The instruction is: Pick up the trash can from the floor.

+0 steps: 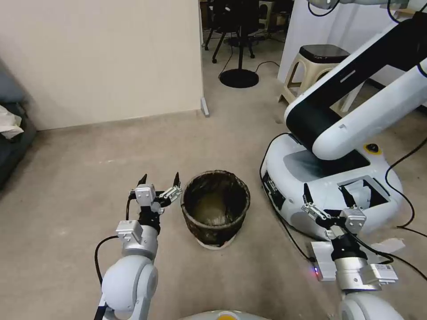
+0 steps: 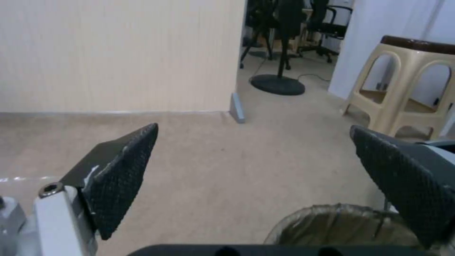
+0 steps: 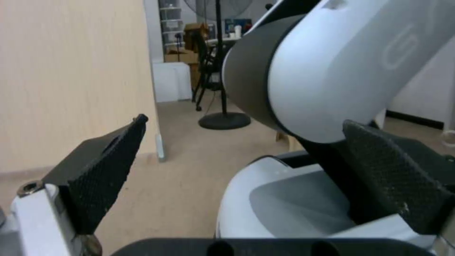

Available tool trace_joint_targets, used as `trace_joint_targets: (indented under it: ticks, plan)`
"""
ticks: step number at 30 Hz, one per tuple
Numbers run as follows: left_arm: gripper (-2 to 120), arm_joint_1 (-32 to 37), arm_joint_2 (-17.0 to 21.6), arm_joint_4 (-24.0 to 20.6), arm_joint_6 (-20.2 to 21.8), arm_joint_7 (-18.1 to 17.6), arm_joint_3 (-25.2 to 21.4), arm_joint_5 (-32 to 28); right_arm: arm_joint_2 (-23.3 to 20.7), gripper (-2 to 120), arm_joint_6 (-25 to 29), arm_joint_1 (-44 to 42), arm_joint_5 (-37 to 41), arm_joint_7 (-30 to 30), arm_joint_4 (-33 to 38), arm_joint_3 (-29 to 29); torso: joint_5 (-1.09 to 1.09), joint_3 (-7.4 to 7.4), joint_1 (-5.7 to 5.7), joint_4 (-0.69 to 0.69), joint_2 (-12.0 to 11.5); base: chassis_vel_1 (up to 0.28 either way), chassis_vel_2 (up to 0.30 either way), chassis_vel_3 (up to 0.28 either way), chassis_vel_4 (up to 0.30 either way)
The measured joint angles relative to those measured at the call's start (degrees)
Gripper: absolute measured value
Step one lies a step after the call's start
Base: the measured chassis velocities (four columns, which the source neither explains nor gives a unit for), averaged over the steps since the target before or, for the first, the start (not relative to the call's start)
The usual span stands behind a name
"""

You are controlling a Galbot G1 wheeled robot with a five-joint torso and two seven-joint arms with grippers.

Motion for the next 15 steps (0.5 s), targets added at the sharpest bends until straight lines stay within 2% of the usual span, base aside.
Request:
trace_joint_targets:
  ticks: [8, 12, 13, 14, 15]
  plan:
    - [100, -1.0, 2.3, 0.2, 1.6, 1.3, 0.5, -3.5, 0.0, 100, 0.9, -1.0, -1.2, 0.8, -1.0, -1.5, -0.01, -0.02, -0.01, -0.02, 0.0, -0.001, -0.01, -0.008, 0.001]
    - [100, -2.8, 3.8, -1.5, 6.6, 1.0, 0.9, -9.0, -0.4, 100, 0.9, -1.0, -1.2, 1.0, -1.0, -1.7, -0.01, -0.01, -0.01, -0.01, 0.0, 0.0, 0.0, 0.0, 0.0]
    - [100, -2.8, 3.8, -1.5, 6.6, 1.0, 0.9, -9.0, -0.4, 100, 0.9, -1.0, -1.2, 1.0, -1.0, -1.7, -0.01, -0.01, -0.01, -0.01, 0.0, 0.0, 0.0, 0.0, 0.0]
    - [100, -3.9, 4.6, -2.2, 9.2, 0.2, 1.2, -11.9, -0.5, 100, 0.8, -0.9, -1.2, 1.1, -0.9, -1.8, -0.01, -0.01, -0.01, -0.01, 0.0, 0.0, 0.0, 0.0, 0.0]
    - [100, -3.9, 4.6, -2.2, 9.2, 0.2, 1.2, -11.9, -0.5, 100, 0.8, -0.9, -1.2, 1.1, -0.9, -1.8, -0.01, -0.01, -0.01, -0.01, 0.0, 0.0, 0.0, 0.0, 0.0]
